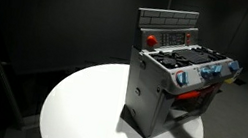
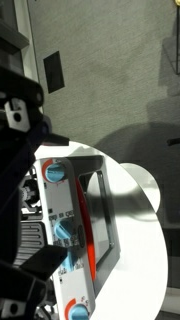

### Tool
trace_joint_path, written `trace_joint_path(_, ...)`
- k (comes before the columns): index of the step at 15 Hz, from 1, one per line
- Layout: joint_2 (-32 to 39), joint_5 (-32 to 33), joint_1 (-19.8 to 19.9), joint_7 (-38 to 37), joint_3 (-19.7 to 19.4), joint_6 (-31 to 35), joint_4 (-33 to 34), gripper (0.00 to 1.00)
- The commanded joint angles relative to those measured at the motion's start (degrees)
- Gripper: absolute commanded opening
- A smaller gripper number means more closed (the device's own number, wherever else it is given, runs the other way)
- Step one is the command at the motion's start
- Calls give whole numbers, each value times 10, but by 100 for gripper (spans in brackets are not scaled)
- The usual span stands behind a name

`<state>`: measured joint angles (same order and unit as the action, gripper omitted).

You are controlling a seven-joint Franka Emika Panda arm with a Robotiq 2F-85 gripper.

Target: Press the top right orange button on the stove

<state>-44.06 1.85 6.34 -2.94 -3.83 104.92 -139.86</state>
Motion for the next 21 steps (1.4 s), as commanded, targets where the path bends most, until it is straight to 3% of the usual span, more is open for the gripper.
trace_joint_path(1, 75, 17, 8, -25, 15, 47, 42, 100)
trace_joint_path(9, 238, 73, 16, -88, 38, 151, 119, 100)
trace_joint_path(21, 458, 83, -9, -125, 29, 142, 311, 100)
